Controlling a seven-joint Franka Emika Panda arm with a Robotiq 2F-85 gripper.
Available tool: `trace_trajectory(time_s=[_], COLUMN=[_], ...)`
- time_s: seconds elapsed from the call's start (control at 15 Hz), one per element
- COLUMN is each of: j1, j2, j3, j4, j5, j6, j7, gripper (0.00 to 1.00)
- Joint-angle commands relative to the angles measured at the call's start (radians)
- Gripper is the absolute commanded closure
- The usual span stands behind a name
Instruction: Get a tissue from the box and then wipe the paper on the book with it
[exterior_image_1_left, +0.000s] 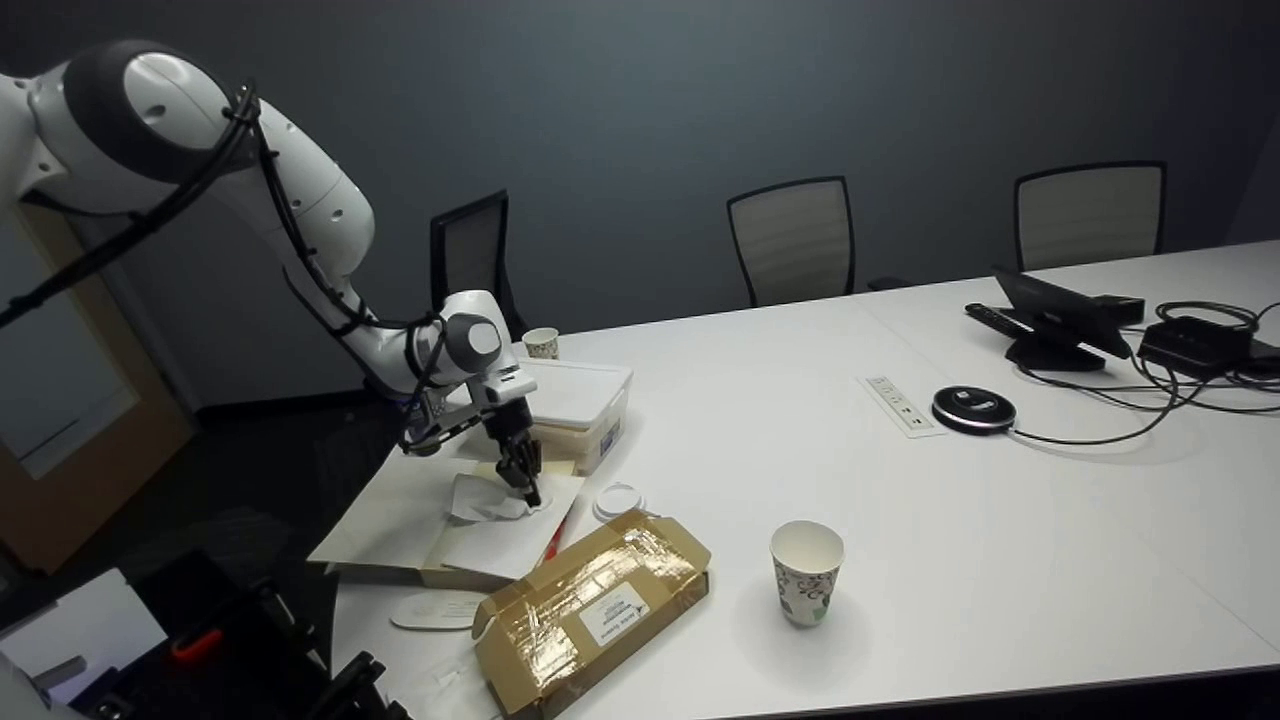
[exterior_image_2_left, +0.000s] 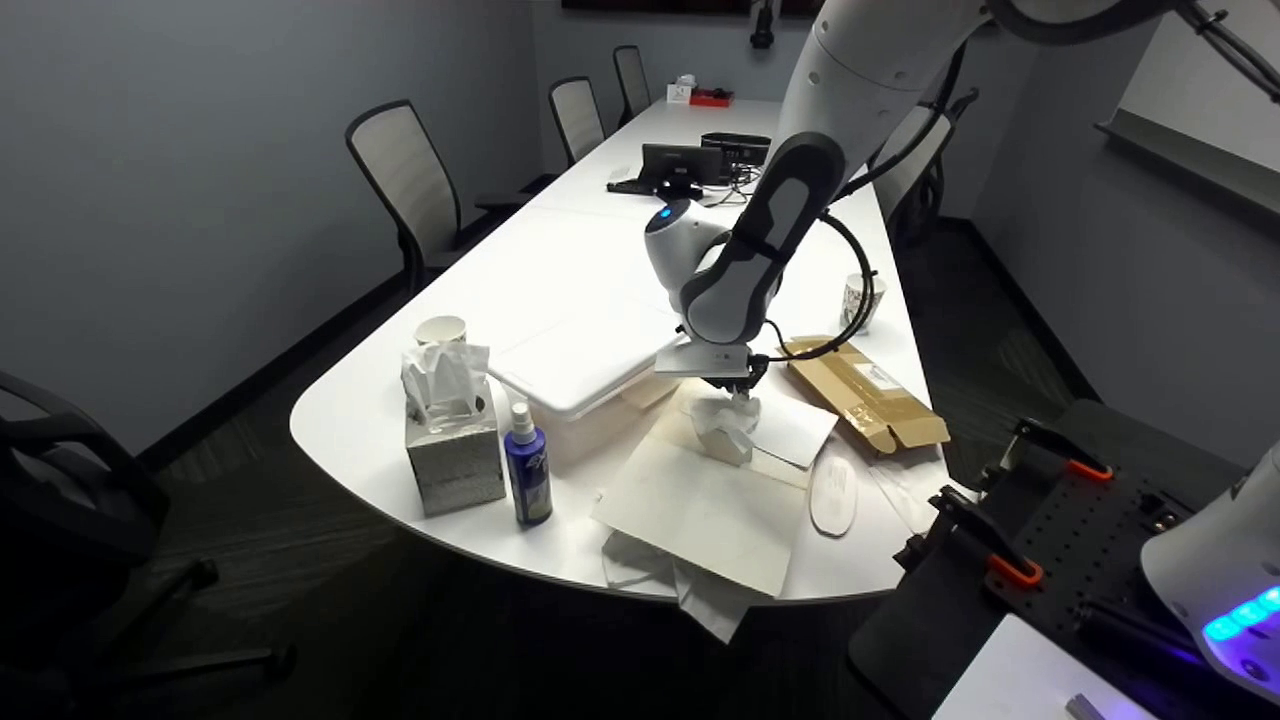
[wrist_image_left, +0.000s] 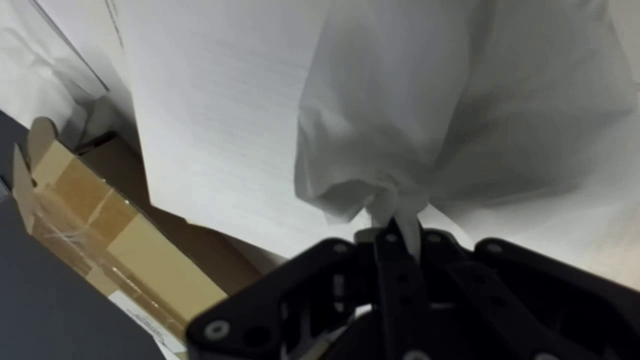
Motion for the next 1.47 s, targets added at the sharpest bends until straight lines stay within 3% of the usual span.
trace_trajectory(time_s=[0.0,0.27,0.4,0.87,1.2,1.4], j1=[-0.055,-0.114,-0.102,0.014,-0.004,0.016], j2=[-0.081,-0.103,-0.101,-0.104,-0.288,-0.380], j3=[0.095,0.206,0.216,0.106,0.103,0.064], j4=[-0.076,-0.087,-0.078,-0.053,-0.195,-0.260], j5=[0.031,0.110,0.132,0.052,0.038,-0.010], j6=[-0.088,-0.153,-0.114,0.001,0.008,-0.056], j7=[-0.094,-0.209,-0.190,-0.024,-0.026,0.039], gripper=[1.00,1.00,1.00,1.00,1.00,1.00])
